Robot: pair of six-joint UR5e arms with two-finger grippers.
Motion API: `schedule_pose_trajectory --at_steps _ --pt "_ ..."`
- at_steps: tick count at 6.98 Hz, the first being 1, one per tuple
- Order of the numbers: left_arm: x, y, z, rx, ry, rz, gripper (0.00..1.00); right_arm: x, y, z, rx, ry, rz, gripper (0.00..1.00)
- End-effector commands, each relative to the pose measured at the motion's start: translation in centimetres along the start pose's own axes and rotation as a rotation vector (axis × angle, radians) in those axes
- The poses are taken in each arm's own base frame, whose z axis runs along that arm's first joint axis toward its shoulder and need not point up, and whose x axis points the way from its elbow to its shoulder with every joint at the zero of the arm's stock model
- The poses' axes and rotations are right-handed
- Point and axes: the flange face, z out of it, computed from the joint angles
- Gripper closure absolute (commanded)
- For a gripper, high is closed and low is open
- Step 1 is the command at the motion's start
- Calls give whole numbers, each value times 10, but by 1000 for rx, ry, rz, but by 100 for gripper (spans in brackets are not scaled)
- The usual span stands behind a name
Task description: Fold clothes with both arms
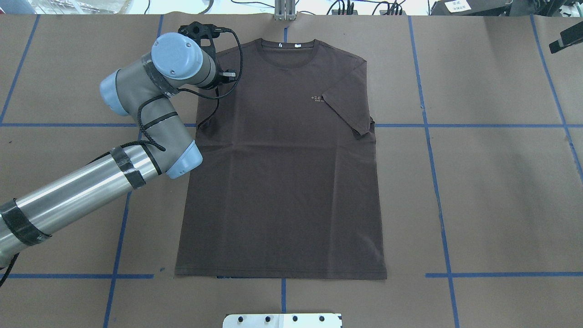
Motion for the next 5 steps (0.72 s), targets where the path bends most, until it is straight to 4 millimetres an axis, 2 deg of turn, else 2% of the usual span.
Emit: schedule_pose_trajectory --at_steps 1,2,3,4,5 --pt "12 1 11 -15 -21 -9 100 -1 -1 -1 1 -1 4 0" --pt "9 2 12 -15 -21 8 64 -1 0 0 1 1 6 0" --pt "8 4 9 -12 -3 67 1 -1 1 0 2 0 5 0" --pt "18 3 -18 -1 46 140 0 -4 4 3 0 -4 13 0" --pt "10 17 -36 -57 108 152 0 -22 14 4 -2 -19 60 0"
